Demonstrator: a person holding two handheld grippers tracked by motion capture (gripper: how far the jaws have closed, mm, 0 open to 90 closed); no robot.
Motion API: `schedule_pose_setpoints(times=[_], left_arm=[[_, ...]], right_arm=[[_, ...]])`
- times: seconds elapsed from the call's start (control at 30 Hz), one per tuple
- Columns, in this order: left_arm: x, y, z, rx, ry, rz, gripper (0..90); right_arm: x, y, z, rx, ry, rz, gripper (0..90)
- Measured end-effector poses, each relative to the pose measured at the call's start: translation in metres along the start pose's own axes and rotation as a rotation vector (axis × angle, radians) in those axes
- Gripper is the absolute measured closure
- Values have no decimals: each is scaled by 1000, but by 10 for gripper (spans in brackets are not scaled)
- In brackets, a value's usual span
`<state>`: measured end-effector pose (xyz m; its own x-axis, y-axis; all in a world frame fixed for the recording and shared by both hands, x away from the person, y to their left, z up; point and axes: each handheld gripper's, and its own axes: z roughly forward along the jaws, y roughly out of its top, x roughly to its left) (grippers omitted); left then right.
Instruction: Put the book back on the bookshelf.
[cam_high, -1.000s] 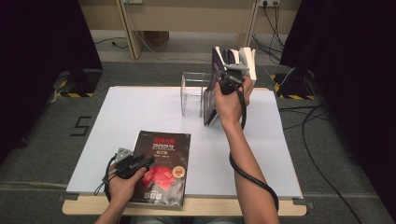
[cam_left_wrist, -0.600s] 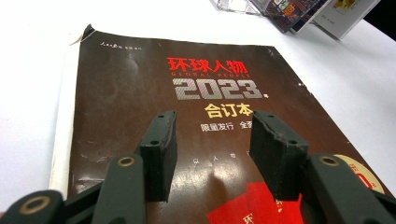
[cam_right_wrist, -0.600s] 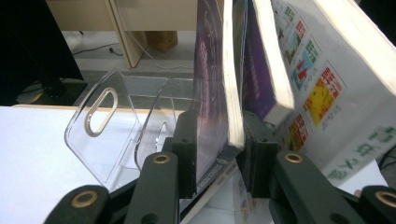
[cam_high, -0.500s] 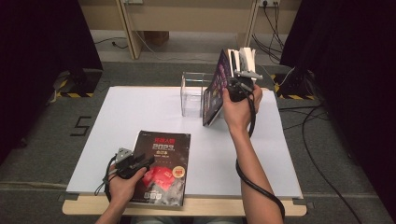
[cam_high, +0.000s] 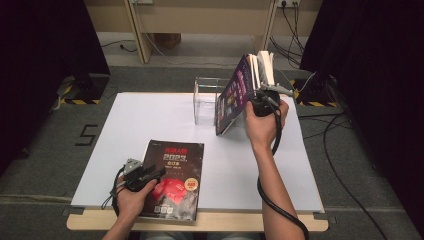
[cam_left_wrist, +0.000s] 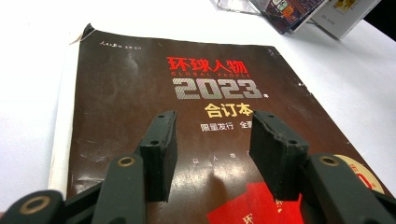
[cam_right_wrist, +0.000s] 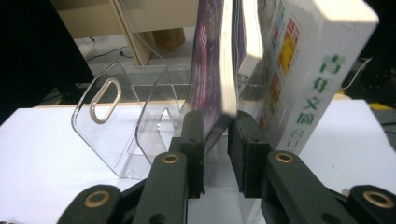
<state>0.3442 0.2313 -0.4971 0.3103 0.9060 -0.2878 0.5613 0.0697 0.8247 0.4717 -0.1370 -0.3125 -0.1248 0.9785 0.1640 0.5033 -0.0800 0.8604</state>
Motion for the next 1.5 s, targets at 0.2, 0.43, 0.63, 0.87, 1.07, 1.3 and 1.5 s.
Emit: schedule_pose_setpoints(times=[0.2,0.43,0.63,0.87,1.07,1.3,1.5], left_arm=[[0,0,0,0,0,-1,504],[0,0,0,0,0,1,504],[1,0,0,-2,1,0,504],[0,0,0,-3,0,1,504],[0,0,0,-3,0,2,504],[-1,0,0,1,-1,1,504],[0,0,0,-1,-3,0,504]], right_arm=[[-3,-5,-1,5,13,12,821],[-2,-6,-1,-3,13,16,838],[3,5,8,-8,-10,-1,836],[1,5,11,-16,-18,19,802],[-4,-9,12,-15,-7,60,690],[-7,-9,20,-22,9,90,648],[-3,-3,26,-31,7,84,649]])
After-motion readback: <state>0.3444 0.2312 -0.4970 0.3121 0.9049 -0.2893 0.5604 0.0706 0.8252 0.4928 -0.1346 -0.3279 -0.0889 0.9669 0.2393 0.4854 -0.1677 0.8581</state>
